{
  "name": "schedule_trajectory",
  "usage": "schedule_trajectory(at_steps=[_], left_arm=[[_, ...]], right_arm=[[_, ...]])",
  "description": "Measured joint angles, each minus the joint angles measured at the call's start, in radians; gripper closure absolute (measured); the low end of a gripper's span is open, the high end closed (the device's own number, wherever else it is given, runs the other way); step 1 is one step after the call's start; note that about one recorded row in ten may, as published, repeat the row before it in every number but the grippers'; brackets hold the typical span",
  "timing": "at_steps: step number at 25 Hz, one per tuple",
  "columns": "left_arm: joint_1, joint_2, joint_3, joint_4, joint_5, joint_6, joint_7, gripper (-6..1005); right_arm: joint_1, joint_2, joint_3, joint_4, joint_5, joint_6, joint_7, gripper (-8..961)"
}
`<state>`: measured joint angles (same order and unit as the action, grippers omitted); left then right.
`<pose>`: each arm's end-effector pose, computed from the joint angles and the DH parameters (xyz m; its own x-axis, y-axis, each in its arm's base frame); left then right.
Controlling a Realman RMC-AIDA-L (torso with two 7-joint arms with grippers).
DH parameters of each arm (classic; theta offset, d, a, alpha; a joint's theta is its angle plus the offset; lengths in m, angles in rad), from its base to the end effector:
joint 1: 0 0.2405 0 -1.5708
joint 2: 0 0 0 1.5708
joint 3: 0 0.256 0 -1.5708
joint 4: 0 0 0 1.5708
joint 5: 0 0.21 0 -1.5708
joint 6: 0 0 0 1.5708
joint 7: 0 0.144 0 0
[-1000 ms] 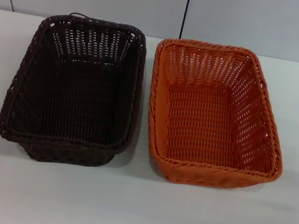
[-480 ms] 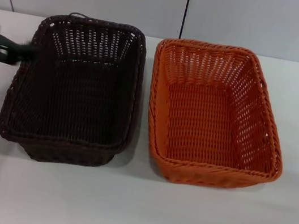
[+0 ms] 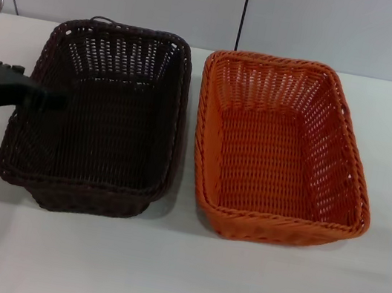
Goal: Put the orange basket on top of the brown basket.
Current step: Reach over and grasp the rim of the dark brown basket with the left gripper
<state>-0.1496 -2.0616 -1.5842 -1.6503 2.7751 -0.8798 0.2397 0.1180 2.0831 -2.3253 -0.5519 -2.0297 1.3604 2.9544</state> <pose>-0.2297 0.3477 0.0510 0.7272 0.5917 0.3479 0.5886 -0.2767 -0.7596 0.3298 0.2575 0.0042 0.6782 0.2190 -0.7015 -0.7349 0.1983 -0.6485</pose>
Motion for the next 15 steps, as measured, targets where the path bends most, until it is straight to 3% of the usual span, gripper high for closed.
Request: schedule_trajectory(at_steps=[15], left_arm=[[-0.043, -0.001, -0.007, 0.108, 0.006, 0.002, -0.015, 283]], right_arm=[[0.006, -0.003, 0.0, 0.005, 0.0, 0.0, 0.0, 364]])
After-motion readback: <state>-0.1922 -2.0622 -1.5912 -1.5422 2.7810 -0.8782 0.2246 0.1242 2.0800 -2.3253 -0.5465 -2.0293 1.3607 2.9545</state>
